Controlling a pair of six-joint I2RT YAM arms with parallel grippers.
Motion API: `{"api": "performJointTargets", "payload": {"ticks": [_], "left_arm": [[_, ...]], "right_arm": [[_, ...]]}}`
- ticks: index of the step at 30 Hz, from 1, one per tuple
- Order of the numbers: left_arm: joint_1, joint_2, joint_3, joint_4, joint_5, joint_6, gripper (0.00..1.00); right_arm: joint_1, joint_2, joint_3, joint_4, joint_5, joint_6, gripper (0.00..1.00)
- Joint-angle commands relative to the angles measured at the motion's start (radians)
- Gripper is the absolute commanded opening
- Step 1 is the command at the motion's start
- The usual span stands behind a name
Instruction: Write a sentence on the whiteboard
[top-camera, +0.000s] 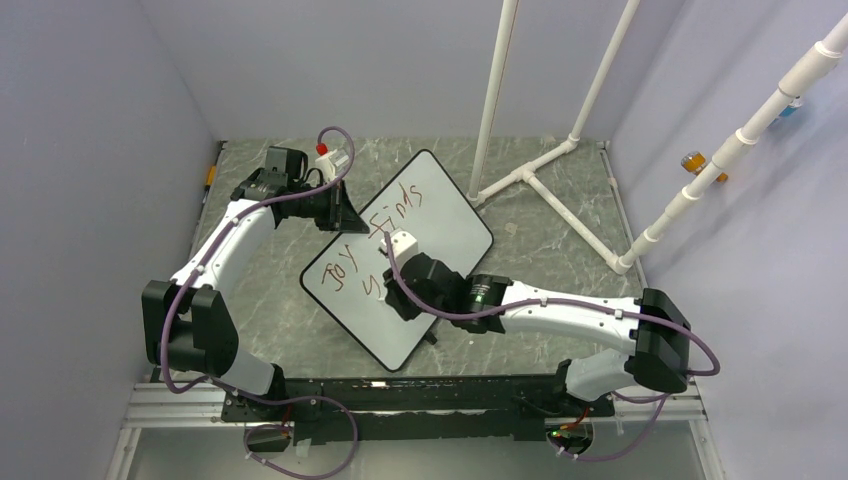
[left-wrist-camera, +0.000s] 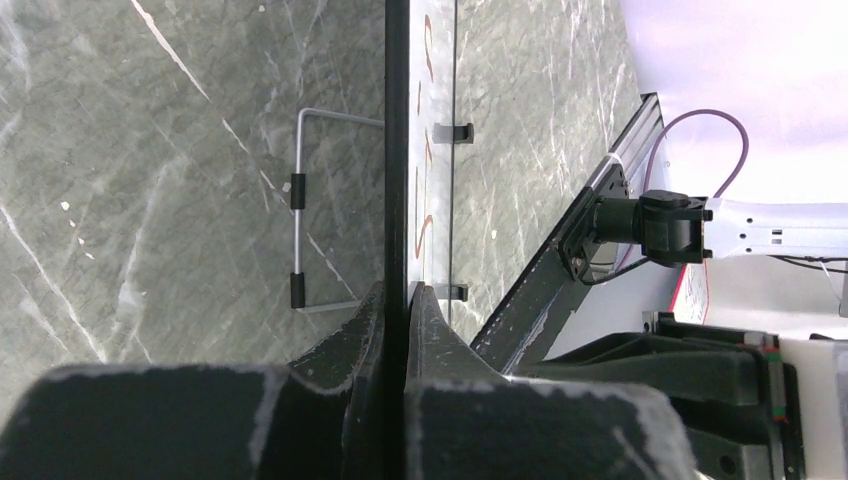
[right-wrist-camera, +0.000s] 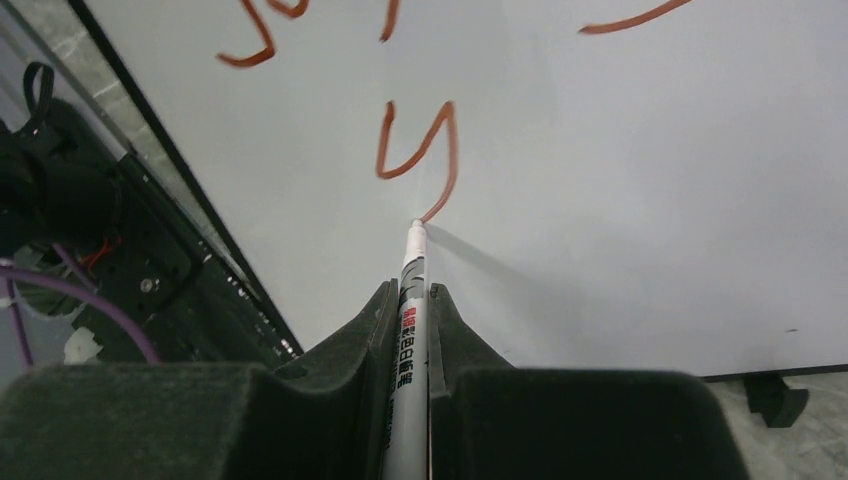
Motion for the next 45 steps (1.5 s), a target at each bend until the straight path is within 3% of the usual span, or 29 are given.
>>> {"api": "performJointTargets", "payload": {"ticks": [1,7,15,25,37,45], "left_arm": [[0.000,-0.036,0.024,0.077,-0.076,0.054,0.00],[0.000,-0.036,0.024,0.075,-0.079,0.056,0.00],[0.000,-0.035,0.022,0.076,-0.076,0.056,0.00],[-0.001,-0.036,0.022,0.080,-0.075,0.056,0.00],[0.000,-0.029,0.022,0.078,-0.076,0.056,0.00],[-0.001,-0.027,0.025,0.077,-0.076,0.057,0.00]], "right_arm": [[0.042,0.025,-0.012,-0.039,-0.026,0.031,0.00],[0.062,0.050,0.069,-0.012,-0.027,0.022,0.00],[0.034,0.033,0.155,-0.010,0.112,-0.012,0.00],[-0.130,-0.017,0.049,0.038,0.035,0.018,0.00],[-0.123,-0.026,0.017,0.105,-0.101,0.018,0.00],[-0.099,-0.045,-0.088,0.075,-0.084,0.046,0.00]]}}
